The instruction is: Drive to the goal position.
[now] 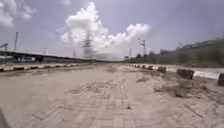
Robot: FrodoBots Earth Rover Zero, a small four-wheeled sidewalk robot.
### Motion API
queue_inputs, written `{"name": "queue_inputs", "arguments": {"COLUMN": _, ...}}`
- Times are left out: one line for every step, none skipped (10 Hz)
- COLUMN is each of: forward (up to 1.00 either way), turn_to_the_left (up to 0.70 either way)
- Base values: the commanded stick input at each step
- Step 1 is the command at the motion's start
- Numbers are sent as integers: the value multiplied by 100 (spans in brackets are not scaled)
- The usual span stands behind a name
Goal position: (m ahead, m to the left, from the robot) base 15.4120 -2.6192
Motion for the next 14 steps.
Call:
{"name": "queue_inputs", "arguments": {"forward": 100, "turn_to_the_left": 0}}
{"name": "queue_inputs", "arguments": {"forward": 100, "turn_to_the_left": 0}}
{"name": "queue_inputs", "arguments": {"forward": 100, "turn_to_the_left": 0}}
{"name": "queue_inputs", "arguments": {"forward": 100, "turn_to_the_left": 0}}
{"name": "queue_inputs", "arguments": {"forward": 100, "turn_to_the_left": 0}}
{"name": "queue_inputs", "arguments": {"forward": 100, "turn_to_the_left": 0}}
{"name": "queue_inputs", "arguments": {"forward": 100, "turn_to_the_left": 0}}
{"name": "queue_inputs", "arguments": {"forward": 100, "turn_to_the_left": 0}}
{"name": "queue_inputs", "arguments": {"forward": 100, "turn_to_the_left": 0}}
{"name": "queue_inputs", "arguments": {"forward": 100, "turn_to_the_left": 0}}
{"name": "queue_inputs", "arguments": {"forward": 100, "turn_to_the_left": 0}}
{"name": "queue_inputs", "arguments": {"forward": 100, "turn_to_the_left": 0}}
{"name": "queue_inputs", "arguments": {"forward": 100, "turn_to_the_left": 0}}
{"name": "queue_inputs", "arguments": {"forward": 100, "turn_to_the_left": 0}}
